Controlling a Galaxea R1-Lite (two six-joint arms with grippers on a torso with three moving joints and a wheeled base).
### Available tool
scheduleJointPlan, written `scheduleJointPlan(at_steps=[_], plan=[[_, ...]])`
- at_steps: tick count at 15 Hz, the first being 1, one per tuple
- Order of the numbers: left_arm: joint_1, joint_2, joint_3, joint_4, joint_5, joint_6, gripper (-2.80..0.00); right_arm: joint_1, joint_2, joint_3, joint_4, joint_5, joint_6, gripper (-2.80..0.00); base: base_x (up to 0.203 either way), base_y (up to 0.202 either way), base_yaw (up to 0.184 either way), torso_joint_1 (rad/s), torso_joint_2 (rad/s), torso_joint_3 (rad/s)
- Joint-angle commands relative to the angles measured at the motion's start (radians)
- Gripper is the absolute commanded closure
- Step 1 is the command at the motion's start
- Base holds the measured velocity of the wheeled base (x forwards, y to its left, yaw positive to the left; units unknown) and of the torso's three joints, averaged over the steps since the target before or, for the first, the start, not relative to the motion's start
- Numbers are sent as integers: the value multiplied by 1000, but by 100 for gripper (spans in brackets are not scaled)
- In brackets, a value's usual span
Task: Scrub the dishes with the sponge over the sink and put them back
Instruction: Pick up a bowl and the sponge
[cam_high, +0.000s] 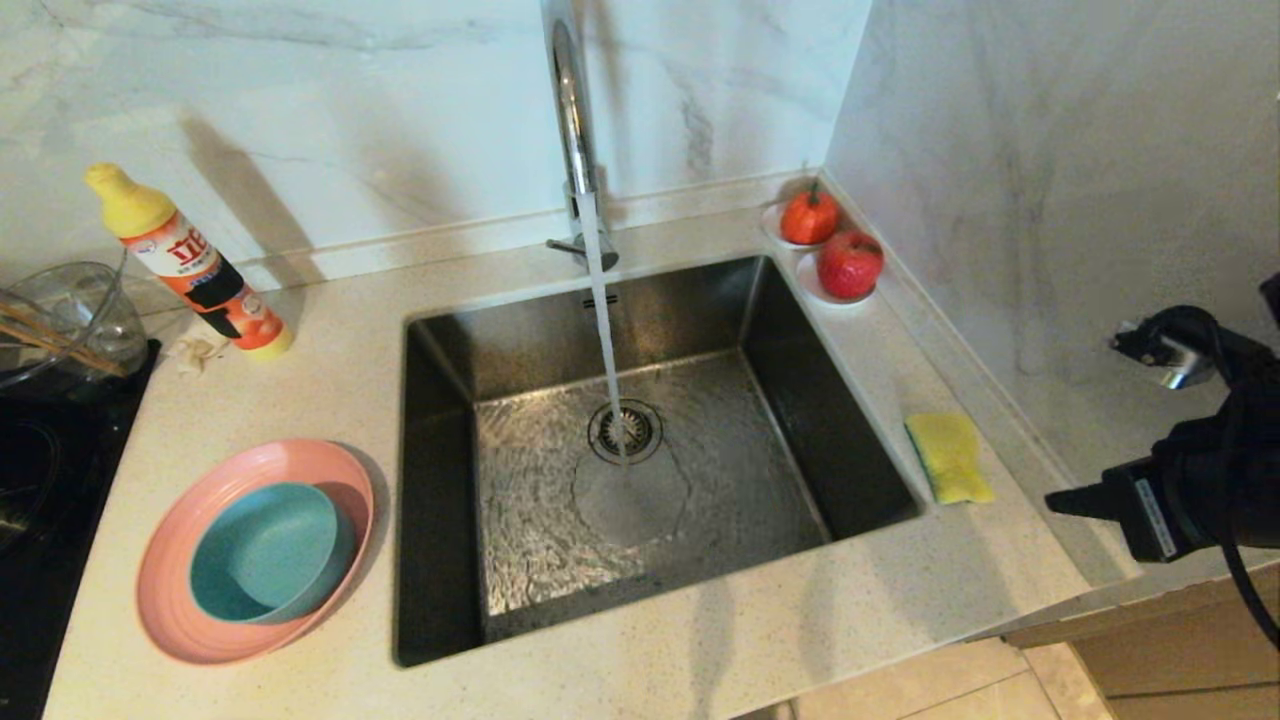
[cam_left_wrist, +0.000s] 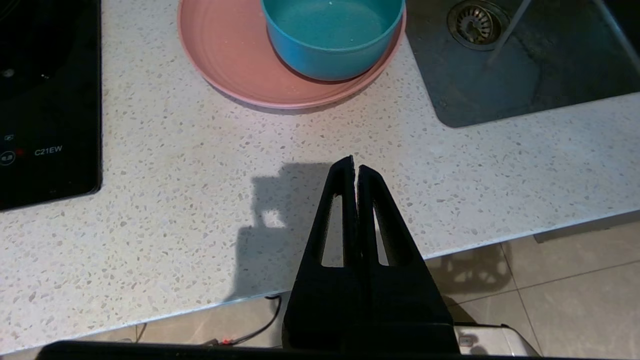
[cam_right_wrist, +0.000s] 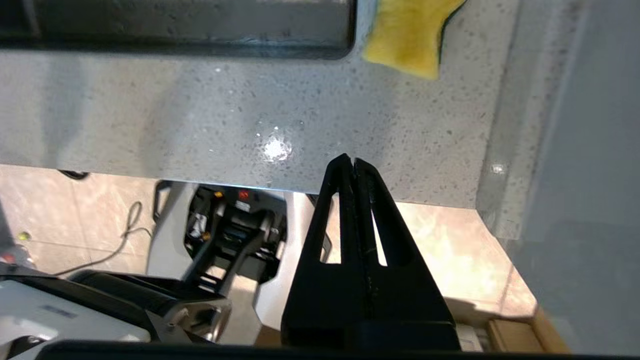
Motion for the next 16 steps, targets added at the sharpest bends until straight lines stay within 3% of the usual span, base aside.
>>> scheduleJointPlan(at_steps=[1,10,12,16], plan=[[1,0,0,1,0,0,0,24,32,1,1,-19,0,0,0,0,0,0,0,0],[1,0,0,1,0,0,0,139,176,-16,-12,-235,177,0,0,0,0,0,0,0],[0,0,0,1,0,0,0,144,184,-18,-53,-247,182,-280,0,0,0,0,0,0],[1,0,0,1,0,0,0,155,223,-21,-60,-265,223,-280,0,0,0,0,0,0]])
